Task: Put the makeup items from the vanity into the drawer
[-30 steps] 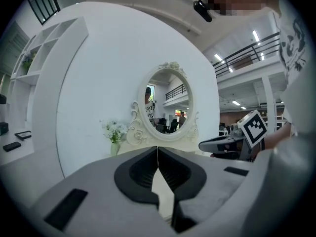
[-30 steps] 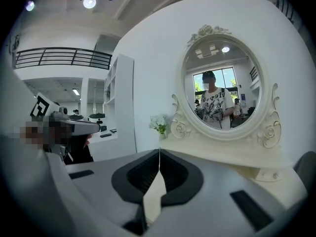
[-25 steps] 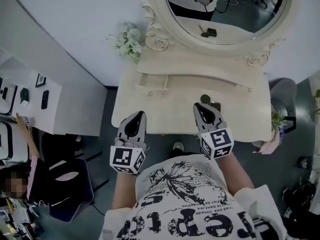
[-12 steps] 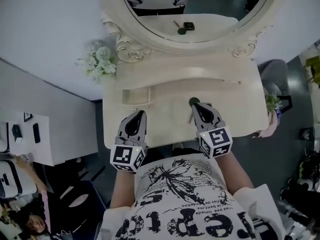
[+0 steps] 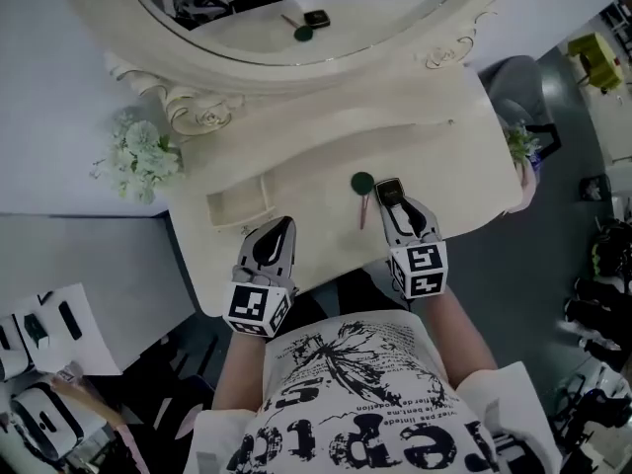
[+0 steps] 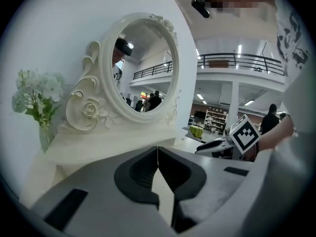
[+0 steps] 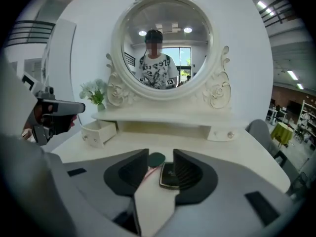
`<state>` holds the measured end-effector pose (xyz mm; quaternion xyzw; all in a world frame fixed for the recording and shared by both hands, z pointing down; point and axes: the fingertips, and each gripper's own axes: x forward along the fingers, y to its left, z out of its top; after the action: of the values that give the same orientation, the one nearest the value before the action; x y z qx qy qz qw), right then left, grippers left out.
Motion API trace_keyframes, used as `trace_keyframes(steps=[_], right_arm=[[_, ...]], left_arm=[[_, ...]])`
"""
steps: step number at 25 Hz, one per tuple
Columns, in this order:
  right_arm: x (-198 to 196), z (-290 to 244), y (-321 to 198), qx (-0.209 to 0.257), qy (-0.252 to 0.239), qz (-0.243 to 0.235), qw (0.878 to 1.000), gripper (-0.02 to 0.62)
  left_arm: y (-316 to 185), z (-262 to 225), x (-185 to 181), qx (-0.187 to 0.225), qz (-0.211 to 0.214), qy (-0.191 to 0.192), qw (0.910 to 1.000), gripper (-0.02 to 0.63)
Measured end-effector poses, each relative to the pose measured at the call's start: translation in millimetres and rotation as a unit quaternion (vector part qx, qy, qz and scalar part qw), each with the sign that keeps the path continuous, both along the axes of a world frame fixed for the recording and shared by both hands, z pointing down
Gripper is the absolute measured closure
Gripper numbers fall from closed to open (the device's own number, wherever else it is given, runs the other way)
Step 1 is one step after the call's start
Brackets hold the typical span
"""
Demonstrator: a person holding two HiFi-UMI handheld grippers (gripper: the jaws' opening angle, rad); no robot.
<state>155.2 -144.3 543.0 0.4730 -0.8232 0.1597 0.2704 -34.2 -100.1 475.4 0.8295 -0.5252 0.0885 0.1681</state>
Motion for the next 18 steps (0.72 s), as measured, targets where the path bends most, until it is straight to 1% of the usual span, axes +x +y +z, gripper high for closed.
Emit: trace_keyframes(steps=[1, 2, 4, 6, 8, 11, 15, 18], right_arm=[[6, 11, 0, -0.009, 0.011, 0.008, 1.000, 0.424], [11, 23, -1, -0.017, 0.020, 0.014, 1.000, 0.404], [19, 45, -2, -0.035, 0.034, 0.022, 0.999, 0.342], [24, 64, -2, -0.058, 0.041, 0.030, 0.997, 0.304], [26, 78, -3, -0.077, 0.038, 0.036, 0.996, 0.280], [24, 89, -12, -0.090, 0.037, 0.042, 0.994, 0.262], [22, 104, -20, -0.120, 0.055, 0.045, 0.990, 0.259], [24, 107, -22, -0.142, 0.052, 0.049, 0.987, 0.261]], left_arm=[[-2, 7, 4, -0.007, 0.008, 0.000, 0.9999, 0.586], [-4, 14, 8, -0.013, 0.014, 0.001, 0.9998, 0.586], [-9, 26, 13, -0.024, 0.021, 0.000, 0.9995, 0.586], [-11, 37, 15, -0.036, 0.021, -0.003, 0.9991, 0.586], [-12, 45, 16, -0.044, 0.019, -0.006, 0.9988, 0.586], [-14, 52, 15, -0.051, 0.018, -0.007, 0.9985, 0.586], [-12, 56, 15, -0.057, 0.014, -0.007, 0.9983, 0.586], [-11, 56, 16, -0.060, 0.015, -0.007, 0.9981, 0.586]])
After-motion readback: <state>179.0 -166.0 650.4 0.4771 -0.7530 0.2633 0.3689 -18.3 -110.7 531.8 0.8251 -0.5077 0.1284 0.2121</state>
